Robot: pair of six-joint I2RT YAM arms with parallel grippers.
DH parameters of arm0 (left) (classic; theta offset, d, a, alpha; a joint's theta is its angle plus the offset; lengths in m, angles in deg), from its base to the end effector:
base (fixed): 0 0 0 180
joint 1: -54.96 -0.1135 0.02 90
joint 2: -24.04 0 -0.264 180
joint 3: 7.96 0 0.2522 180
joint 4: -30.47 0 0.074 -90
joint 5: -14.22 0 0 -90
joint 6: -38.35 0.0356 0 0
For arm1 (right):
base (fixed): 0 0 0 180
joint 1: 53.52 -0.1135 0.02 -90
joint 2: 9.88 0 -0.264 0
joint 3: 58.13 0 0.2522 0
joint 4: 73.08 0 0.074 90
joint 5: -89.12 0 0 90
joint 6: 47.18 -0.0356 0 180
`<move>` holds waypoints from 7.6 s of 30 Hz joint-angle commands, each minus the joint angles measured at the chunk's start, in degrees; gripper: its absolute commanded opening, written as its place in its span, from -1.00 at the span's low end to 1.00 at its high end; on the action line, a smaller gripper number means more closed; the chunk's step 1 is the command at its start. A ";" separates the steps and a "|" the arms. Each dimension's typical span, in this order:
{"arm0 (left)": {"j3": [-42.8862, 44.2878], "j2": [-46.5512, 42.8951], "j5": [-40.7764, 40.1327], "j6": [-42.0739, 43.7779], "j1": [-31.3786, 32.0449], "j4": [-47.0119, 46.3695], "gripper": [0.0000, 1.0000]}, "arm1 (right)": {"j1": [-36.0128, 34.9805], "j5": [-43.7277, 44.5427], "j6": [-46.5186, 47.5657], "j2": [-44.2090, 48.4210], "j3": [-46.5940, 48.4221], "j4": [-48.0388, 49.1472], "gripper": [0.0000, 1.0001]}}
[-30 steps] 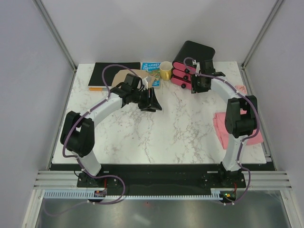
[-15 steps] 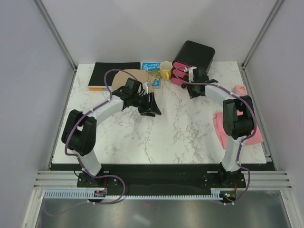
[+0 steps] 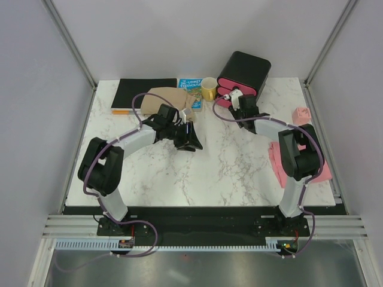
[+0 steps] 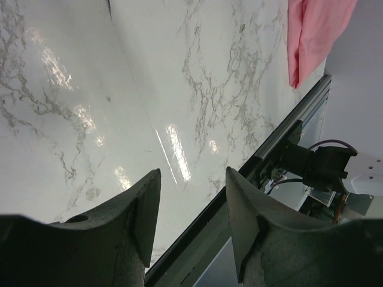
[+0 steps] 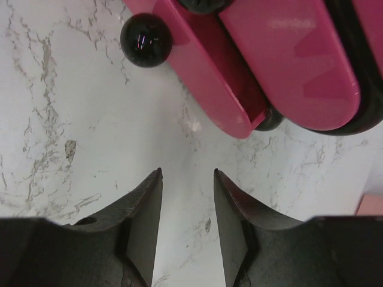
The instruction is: Fold and stack the t-shirts
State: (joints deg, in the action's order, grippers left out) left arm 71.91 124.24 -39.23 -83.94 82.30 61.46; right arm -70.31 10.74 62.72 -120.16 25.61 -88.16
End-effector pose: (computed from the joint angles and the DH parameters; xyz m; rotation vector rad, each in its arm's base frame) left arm 0.3166 -0.1876 0.2056 0.1895 2.6202 -1.2031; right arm 0.4027 0.1140 0.1761 -0.6215 2.2070 -0.2609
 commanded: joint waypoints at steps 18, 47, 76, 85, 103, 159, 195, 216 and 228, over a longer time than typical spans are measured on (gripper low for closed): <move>-5.90 -3.08 3.61 -0.84 -0.26 -7.48 0.09 | -0.52 2.88 7.70 -7.76 11.50 5.19 -0.06; -3.79 -1.33 6.51 -0.23 -1.67 -6.95 0.08 | 1.33 3.85 8.05 -16.55 22.57 -3.51 -0.49; -1.68 -4.05 5.98 -0.14 -3.07 -4.93 0.08 | -0.96 -5.02 0.41 2.35 7.11 -14.14 -1.00; -1.24 -6.86 5.54 0.30 -3.69 -3.00 0.08 | -5.96 -5.73 -2.76 7.27 4.91 -19.15 -1.00; -3.96 -12.13 4.58 1.79 -4.66 -0.53 0.08 | -10.09 -5.29 -5.84 11.57 1.75 -19.94 -1.00; 0.43 -23.83 -3.86 5.22 -11.25 13.26 0.09 | -38.05 13.87 -32.03 11.84 -2.65 -30.32 -1.00; 0.08 -16.10 0.53 -1.88 -11.25 9.49 0.10 | -28.74 9.55 -30.90 40.40 7.19 -40.43 -0.26; -0.63 -0.46 5.45 -10.86 -8.35 1.13 -0.96 | 3.87 3.41 -24.04 12.65 31.34 -24.43 -1.00; 8.07 8.51 4.05 -12.00 -6.24 1.13 -0.96 | 7.48 -4.75 -28.42 -3.80 41.04 -30.14 -1.00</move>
State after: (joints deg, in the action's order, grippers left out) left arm 76.43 130.45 -35.62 -94.28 75.63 64.11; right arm -62.55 10.26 36.45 -124.25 67.71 -117.71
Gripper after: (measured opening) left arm 0.025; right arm 0.007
